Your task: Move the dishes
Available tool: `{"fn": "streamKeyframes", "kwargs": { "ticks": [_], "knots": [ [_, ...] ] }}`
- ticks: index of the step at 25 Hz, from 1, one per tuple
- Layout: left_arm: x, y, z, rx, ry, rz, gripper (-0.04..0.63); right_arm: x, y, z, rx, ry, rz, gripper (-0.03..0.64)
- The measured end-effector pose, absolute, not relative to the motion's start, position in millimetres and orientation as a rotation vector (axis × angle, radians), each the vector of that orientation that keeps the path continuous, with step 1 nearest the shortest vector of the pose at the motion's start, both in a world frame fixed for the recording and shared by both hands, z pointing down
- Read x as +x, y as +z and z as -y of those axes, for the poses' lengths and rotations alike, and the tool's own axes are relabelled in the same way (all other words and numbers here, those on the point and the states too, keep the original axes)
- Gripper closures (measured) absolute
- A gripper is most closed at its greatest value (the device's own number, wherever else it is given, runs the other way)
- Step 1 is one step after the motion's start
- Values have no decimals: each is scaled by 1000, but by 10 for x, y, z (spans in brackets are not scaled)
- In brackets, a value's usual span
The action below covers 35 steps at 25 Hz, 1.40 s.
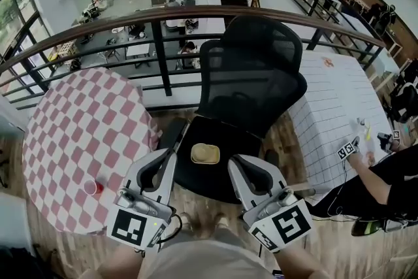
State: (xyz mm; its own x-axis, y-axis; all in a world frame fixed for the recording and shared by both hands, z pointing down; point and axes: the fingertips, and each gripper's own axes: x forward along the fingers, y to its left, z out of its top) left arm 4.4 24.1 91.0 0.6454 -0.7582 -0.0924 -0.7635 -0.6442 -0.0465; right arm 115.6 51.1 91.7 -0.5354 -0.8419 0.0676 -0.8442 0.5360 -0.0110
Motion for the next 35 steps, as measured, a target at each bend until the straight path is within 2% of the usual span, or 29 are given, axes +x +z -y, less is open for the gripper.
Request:
{"fn": "streamKeyframes", "kwargs": {
  "ticks": [10,18,26,35],
  "knots": [
    [37,1025,-218,-2755,44,-1307,581,1104,1148,-391,1443,93,2666,584],
    [70,1452,173,-2782,-19,-1346,581,1171,1621,33,1462,150,2570,583],
    [144,2272,719,-2825,-178,-1347,581,1275,2529,690,1434,306,2452,576],
    [264,3465,1172,-2945,-253,-1308,581,1401,3724,1146,1414,462,2331,535]
  ]
}}
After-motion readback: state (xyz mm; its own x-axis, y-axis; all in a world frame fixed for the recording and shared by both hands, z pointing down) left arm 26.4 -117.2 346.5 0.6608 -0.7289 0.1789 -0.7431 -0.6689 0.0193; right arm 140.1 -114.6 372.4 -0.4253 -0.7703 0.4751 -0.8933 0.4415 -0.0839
